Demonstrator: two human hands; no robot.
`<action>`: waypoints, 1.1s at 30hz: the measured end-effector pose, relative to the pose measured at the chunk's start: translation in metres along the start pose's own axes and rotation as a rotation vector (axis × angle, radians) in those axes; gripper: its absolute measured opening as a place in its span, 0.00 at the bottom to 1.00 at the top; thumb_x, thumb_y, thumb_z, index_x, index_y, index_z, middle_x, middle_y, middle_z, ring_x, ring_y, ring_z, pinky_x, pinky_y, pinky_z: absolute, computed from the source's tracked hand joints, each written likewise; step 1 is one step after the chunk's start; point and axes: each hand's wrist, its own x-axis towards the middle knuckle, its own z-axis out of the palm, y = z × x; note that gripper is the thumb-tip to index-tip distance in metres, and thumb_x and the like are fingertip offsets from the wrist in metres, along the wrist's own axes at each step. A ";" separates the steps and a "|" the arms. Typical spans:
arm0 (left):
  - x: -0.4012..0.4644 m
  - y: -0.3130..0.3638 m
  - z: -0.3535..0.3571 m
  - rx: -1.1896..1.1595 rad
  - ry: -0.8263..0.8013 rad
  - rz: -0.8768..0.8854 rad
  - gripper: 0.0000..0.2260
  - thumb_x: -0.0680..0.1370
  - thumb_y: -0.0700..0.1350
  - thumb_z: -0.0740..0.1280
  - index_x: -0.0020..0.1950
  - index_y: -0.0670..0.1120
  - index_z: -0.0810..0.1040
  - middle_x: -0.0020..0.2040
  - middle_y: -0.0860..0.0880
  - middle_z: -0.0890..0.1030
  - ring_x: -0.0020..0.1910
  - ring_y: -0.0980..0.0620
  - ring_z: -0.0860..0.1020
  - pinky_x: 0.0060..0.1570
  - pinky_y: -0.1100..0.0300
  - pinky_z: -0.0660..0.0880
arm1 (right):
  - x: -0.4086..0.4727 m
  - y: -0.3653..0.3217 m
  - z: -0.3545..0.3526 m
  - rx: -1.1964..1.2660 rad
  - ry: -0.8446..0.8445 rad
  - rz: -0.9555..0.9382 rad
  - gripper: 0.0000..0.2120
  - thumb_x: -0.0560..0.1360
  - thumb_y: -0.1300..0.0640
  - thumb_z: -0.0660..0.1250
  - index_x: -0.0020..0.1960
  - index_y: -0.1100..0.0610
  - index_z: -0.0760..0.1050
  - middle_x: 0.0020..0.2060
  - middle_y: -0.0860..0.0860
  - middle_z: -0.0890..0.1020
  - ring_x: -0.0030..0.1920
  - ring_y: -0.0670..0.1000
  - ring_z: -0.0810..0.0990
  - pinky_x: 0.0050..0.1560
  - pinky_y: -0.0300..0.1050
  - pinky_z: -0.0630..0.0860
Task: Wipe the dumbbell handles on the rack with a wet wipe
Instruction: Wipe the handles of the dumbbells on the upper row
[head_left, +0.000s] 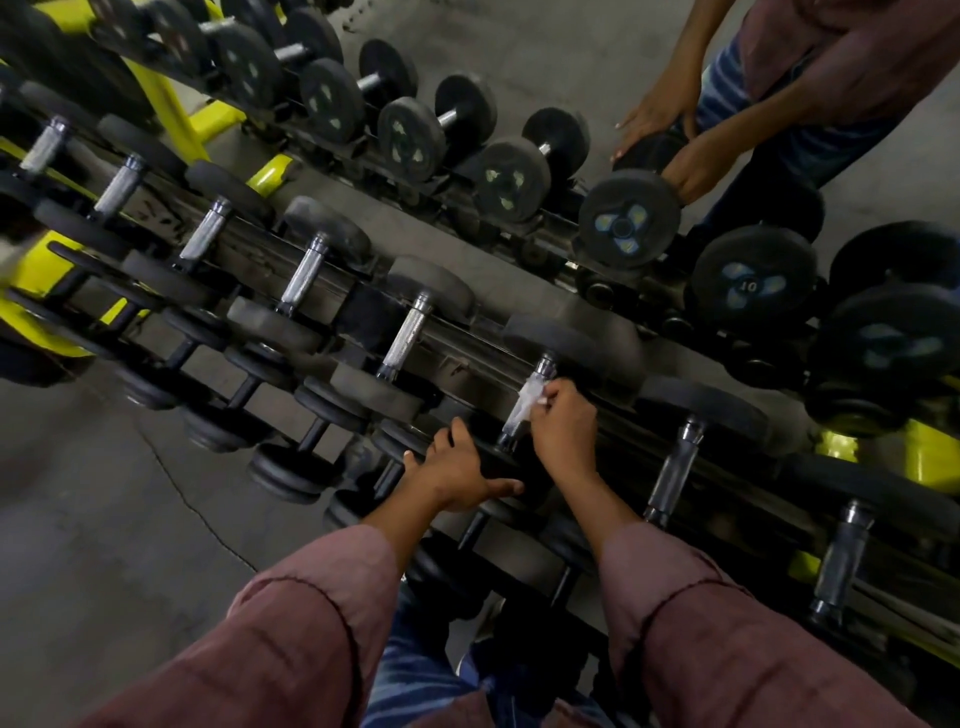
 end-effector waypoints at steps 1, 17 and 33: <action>-0.001 0.000 0.000 -0.006 0.002 -0.003 0.62 0.69 0.75 0.68 0.82 0.43 0.35 0.83 0.39 0.46 0.82 0.41 0.50 0.77 0.35 0.48 | 0.004 0.000 -0.001 0.023 0.020 0.022 0.08 0.78 0.59 0.64 0.55 0.58 0.78 0.52 0.59 0.83 0.54 0.60 0.81 0.50 0.46 0.73; -0.002 0.001 -0.002 -0.030 -0.018 0.003 0.61 0.70 0.73 0.69 0.82 0.43 0.34 0.83 0.39 0.45 0.82 0.40 0.49 0.78 0.35 0.46 | 0.004 0.022 0.015 0.133 -0.023 0.161 0.10 0.79 0.57 0.65 0.55 0.59 0.82 0.51 0.60 0.84 0.55 0.61 0.81 0.48 0.41 0.69; -0.002 -0.001 -0.004 -0.025 -0.034 0.002 0.61 0.69 0.73 0.69 0.82 0.43 0.35 0.83 0.39 0.45 0.82 0.42 0.48 0.78 0.34 0.45 | 0.016 0.031 0.011 0.307 -0.324 0.333 0.11 0.71 0.50 0.73 0.44 0.59 0.84 0.36 0.53 0.83 0.41 0.54 0.81 0.40 0.41 0.73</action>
